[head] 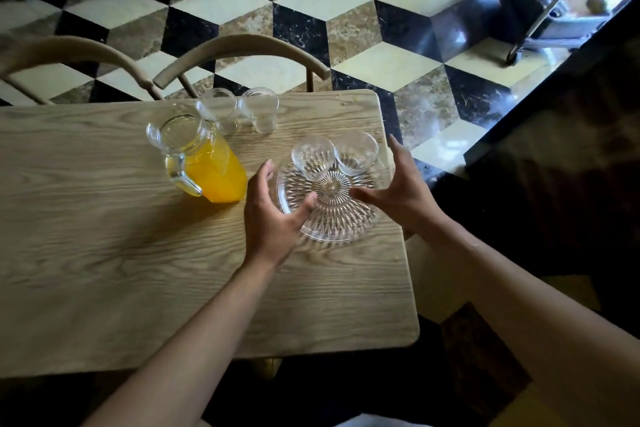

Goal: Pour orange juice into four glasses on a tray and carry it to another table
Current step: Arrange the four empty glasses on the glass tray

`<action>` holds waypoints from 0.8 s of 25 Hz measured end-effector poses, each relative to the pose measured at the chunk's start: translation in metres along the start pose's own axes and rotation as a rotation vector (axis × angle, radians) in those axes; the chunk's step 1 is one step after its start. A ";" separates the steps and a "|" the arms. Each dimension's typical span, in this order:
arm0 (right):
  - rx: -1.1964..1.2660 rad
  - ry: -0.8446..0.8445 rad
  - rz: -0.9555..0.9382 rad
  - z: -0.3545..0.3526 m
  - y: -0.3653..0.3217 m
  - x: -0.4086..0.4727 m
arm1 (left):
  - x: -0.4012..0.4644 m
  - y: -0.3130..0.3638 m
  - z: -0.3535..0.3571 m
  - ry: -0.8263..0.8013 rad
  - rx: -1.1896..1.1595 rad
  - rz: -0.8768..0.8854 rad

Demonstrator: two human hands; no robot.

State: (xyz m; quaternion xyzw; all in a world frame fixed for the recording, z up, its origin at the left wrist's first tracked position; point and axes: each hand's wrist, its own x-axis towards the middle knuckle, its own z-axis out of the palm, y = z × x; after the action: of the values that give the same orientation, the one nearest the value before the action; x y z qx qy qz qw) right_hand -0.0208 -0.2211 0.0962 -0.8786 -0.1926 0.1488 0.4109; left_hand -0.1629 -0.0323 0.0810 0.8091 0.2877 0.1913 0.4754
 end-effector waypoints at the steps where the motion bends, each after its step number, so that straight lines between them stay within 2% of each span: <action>1: -0.008 -0.014 -0.017 -0.004 -0.009 0.001 | -0.001 0.007 -0.006 0.026 0.003 0.016; 7: -0.040 -0.050 -0.155 -0.015 -0.058 0.011 | -0.004 0.055 -0.040 0.107 0.032 0.110; 13: -0.003 -0.067 -0.307 -0.025 -0.108 0.020 | 0.004 0.097 -0.089 0.244 0.162 0.209; 20: -0.098 -0.108 -0.318 -0.004 -0.149 0.057 | 0.069 0.096 -0.152 0.311 0.124 0.162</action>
State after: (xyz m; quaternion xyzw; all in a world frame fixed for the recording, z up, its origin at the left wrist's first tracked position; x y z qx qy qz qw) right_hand -0.0013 -0.1100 0.2091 -0.8467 -0.3579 0.1194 0.3752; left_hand -0.1721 0.0761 0.2397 0.8180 0.3030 0.3337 0.3573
